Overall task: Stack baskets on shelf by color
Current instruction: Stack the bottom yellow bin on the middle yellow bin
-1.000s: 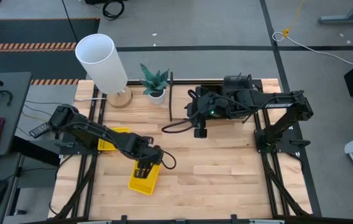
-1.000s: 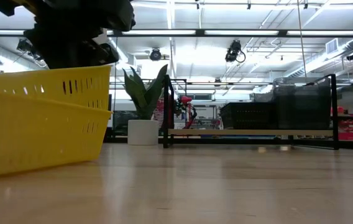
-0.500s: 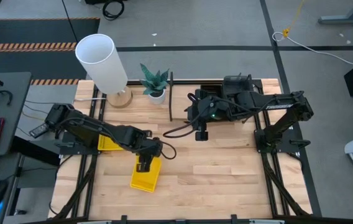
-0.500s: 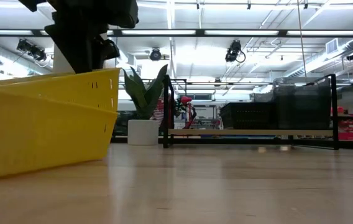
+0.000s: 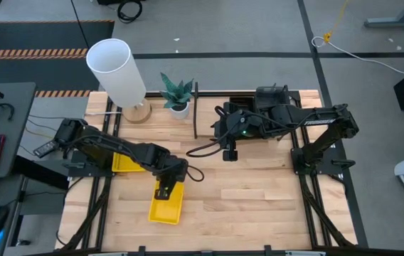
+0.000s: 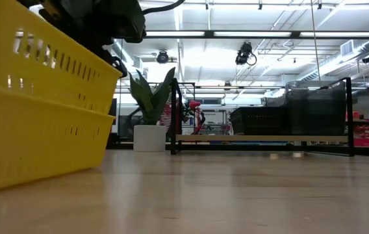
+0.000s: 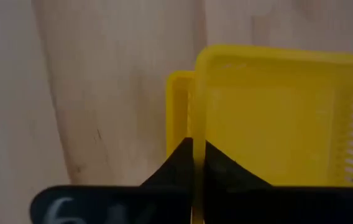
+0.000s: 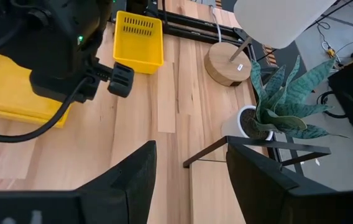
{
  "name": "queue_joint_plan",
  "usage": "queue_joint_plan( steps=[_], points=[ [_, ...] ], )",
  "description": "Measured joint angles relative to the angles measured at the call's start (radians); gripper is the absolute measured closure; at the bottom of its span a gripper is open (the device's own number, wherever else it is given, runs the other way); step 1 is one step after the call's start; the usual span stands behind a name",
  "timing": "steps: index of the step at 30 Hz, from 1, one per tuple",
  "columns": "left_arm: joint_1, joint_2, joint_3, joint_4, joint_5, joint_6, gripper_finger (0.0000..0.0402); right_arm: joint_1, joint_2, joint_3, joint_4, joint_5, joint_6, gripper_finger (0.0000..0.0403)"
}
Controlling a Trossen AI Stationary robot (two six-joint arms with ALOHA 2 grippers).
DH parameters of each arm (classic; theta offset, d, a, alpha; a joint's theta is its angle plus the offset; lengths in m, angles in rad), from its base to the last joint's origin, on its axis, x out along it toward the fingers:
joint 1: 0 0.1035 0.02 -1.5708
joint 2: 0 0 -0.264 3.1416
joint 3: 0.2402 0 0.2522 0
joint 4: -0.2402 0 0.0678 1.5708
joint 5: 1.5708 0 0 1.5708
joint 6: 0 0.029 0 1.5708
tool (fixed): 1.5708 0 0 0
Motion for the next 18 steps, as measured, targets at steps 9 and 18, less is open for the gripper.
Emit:
queue_joint_plan(
  steps=[9,18],
  points=[
    [-0.009,0.001,-0.004,0.014,0.010,-0.002,0.0386,0.000,0.000,0.000,-0.001,0.000,0.000,0.0204],
    [-0.036,0.002,-0.007,0.028,-0.073,-0.059,0.0293,0.000,0.000,0.000,-0.001,0.000,-0.001,0.0204]
  ],
)
